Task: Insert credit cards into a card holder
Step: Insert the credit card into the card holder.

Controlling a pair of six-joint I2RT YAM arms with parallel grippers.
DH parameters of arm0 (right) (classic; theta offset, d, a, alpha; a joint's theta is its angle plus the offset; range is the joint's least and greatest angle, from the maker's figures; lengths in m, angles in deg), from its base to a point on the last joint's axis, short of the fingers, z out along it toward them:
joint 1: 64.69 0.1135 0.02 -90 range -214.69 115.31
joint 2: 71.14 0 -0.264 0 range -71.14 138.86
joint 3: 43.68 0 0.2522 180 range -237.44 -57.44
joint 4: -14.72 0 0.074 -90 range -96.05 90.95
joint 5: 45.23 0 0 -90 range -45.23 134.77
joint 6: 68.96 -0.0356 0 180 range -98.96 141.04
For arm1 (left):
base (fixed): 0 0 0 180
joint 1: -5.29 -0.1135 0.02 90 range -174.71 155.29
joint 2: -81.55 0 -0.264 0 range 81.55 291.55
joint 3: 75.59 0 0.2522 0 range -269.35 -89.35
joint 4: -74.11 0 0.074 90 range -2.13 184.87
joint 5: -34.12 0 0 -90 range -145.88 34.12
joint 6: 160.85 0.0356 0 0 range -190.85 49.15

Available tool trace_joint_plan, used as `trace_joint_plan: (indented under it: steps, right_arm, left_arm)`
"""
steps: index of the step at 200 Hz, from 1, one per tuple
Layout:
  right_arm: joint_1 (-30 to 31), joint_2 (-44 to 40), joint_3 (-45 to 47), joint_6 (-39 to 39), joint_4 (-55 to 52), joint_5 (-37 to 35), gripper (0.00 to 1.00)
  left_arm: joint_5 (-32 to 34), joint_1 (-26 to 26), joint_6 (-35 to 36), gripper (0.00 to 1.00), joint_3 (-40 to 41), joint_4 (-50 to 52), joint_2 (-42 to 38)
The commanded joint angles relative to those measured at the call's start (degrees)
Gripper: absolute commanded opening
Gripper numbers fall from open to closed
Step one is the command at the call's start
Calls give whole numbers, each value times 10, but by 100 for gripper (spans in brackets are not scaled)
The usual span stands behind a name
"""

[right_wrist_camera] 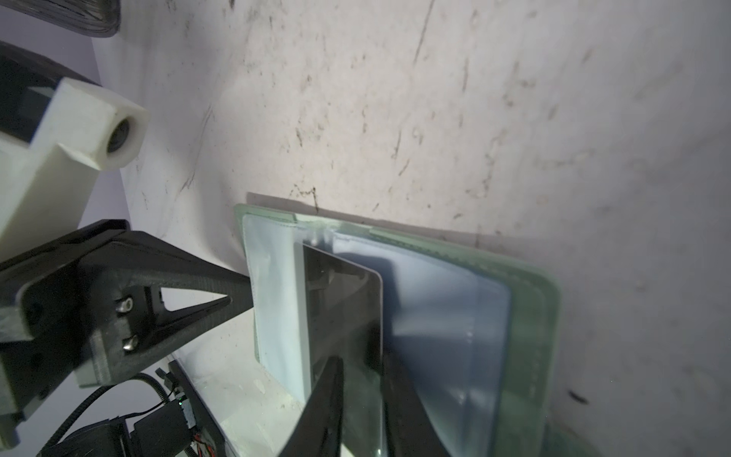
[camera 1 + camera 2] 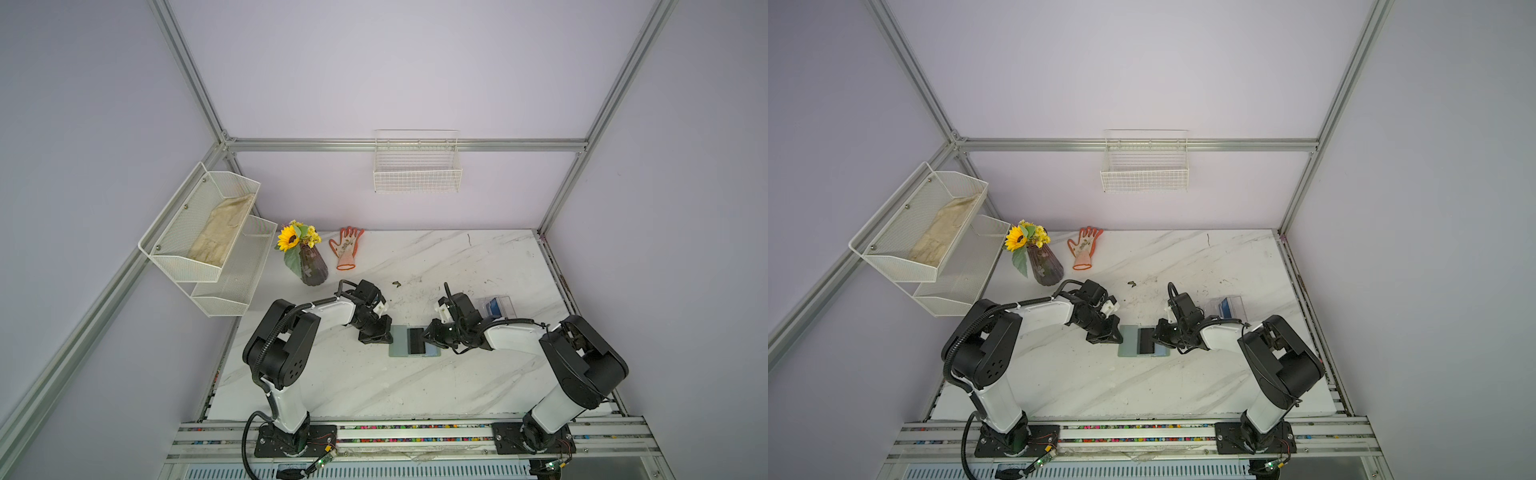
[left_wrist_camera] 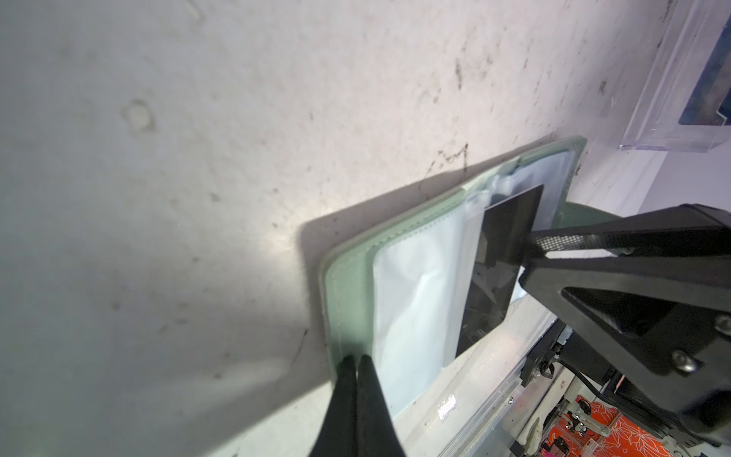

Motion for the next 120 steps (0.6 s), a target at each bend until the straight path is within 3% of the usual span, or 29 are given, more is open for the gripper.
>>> trace_joint_plan:
  steps: [1, 36, 69, 120]
  right_arm:
    - [3, -18, -17, 19, -63, -34, 24]
    - [3, -32, -26, 24, -92, -53, 24]
    - [4, -25, -37, 34, -114, -75, 4]
    - [32, 21, -57, 40, -128, -103, 3]
  left_arm:
    - [7, 7, -1, 0, 21, 0, 16]
    - [7, 8, -1, 0, 22, 0, 15]
    - [7, 8, -1, 0, 22, 0, 16]
    - [9, 7, -2, 0, 24, 0, 15]
